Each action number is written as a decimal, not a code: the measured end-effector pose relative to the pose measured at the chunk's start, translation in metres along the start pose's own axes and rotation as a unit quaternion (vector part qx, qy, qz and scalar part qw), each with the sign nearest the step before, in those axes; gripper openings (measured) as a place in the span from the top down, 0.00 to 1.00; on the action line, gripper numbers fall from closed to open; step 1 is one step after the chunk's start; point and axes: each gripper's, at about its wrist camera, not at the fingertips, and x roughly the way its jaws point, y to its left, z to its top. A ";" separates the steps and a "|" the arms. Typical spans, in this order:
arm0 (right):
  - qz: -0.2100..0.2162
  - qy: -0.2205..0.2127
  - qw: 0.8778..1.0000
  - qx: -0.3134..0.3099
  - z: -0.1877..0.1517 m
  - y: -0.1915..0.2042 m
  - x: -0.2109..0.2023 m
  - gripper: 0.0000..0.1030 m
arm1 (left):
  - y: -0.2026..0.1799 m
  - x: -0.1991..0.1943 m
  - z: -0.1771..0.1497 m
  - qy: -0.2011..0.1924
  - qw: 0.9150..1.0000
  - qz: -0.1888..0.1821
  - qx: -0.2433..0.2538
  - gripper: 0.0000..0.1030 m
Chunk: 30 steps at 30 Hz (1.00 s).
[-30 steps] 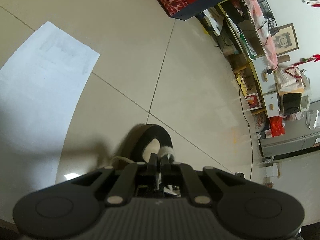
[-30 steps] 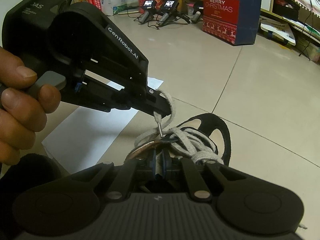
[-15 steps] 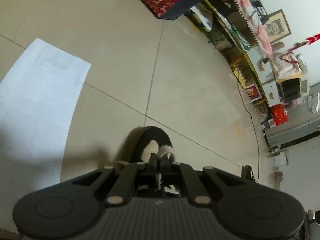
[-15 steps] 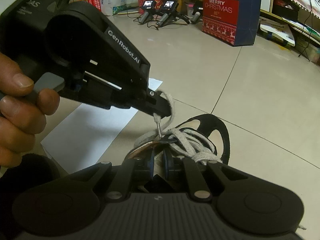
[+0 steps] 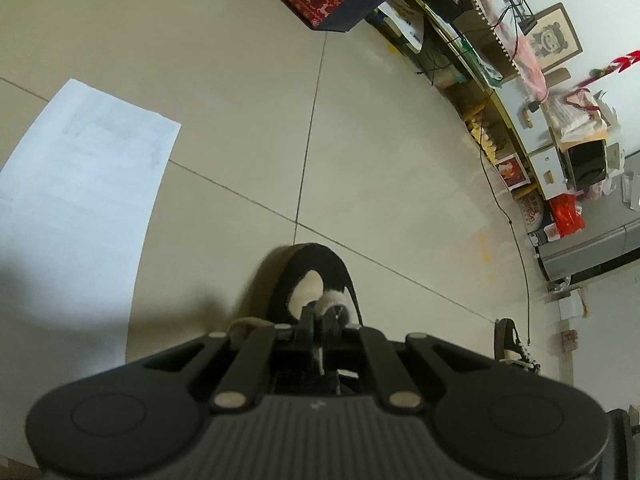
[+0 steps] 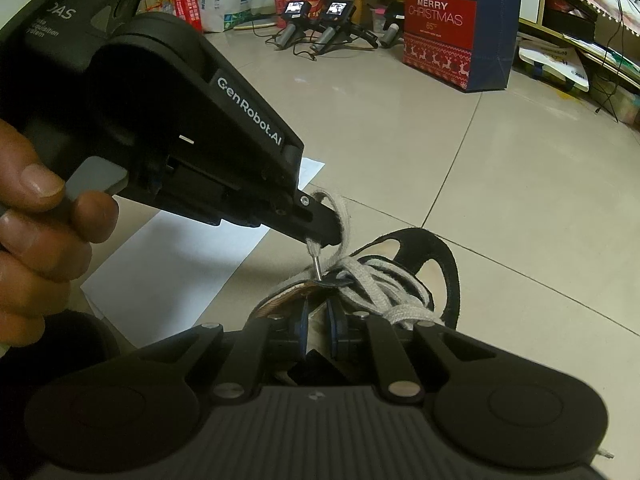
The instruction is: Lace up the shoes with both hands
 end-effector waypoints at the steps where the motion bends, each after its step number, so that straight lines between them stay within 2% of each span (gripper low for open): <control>1: 0.000 0.000 1.000 0.000 0.000 0.000 0.000 0.89 | 0.000 0.000 0.000 -0.001 1.000 0.001 0.002 0.98; 9: -0.003 0.003 1.000 -0.003 0.002 0.001 0.000 0.89 | -0.007 0.001 -0.002 0.005 0.999 0.009 0.039 0.98; 16: -0.003 0.012 1.000 -0.018 0.006 0.001 0.002 0.87 | -0.008 0.004 -0.007 0.014 0.999 0.012 0.045 0.98; 19: -0.002 0.025 0.999 -0.047 0.011 0.003 0.003 0.85 | -0.010 0.005 -0.006 0.014 0.998 0.012 0.053 0.98; 22: 0.001 0.041 0.997 -0.068 0.017 0.001 0.004 0.78 | -0.012 0.006 -0.007 0.015 0.998 0.008 0.061 0.98; 28: 0.025 0.077 0.991 -0.109 0.027 0.001 0.019 0.78 | -0.013 0.009 -0.008 0.023 0.998 0.009 0.061 0.98; 30: 0.043 0.092 0.991 -0.092 0.032 -0.004 0.023 0.83 | -0.014 0.008 -0.009 0.024 0.998 0.015 0.064 0.98</control>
